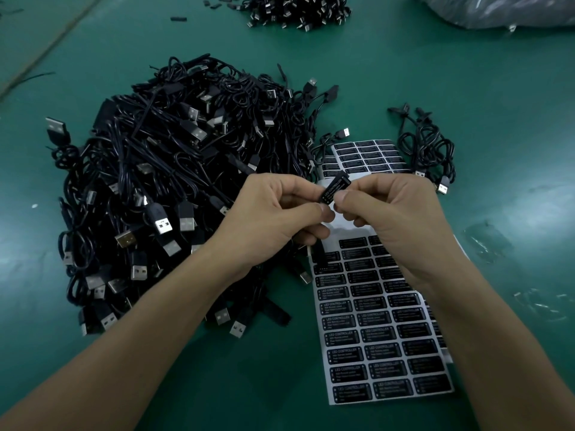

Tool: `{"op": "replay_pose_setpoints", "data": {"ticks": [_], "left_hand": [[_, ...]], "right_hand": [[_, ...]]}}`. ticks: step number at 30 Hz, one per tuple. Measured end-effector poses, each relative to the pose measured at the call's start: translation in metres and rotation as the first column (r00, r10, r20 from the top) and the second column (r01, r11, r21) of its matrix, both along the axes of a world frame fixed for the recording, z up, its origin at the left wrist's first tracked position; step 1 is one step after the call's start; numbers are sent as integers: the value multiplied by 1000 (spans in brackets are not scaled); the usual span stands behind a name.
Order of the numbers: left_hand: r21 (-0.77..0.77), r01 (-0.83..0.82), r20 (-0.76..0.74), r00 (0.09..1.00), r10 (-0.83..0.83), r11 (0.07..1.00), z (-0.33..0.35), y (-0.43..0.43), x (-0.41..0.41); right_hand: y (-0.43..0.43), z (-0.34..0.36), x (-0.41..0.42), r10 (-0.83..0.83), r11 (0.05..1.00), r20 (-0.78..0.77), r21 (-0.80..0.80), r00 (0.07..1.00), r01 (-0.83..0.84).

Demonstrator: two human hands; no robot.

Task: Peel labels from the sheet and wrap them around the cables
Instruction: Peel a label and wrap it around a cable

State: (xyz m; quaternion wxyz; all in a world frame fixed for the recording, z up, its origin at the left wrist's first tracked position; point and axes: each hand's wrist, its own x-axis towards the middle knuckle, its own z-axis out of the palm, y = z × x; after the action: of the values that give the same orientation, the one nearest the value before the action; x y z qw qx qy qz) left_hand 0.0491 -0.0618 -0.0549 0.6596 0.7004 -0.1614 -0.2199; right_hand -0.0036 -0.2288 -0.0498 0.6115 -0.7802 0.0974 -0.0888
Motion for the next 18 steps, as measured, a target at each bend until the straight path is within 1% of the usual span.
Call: {"op": "replay_pose_setpoints", "data": {"ticks": [18], "left_hand": [[18,5,12,1000,-5,1000,0,0,0]], "right_hand": [[2,-1,0,-6,1000,9,-17,1000,6]]}}
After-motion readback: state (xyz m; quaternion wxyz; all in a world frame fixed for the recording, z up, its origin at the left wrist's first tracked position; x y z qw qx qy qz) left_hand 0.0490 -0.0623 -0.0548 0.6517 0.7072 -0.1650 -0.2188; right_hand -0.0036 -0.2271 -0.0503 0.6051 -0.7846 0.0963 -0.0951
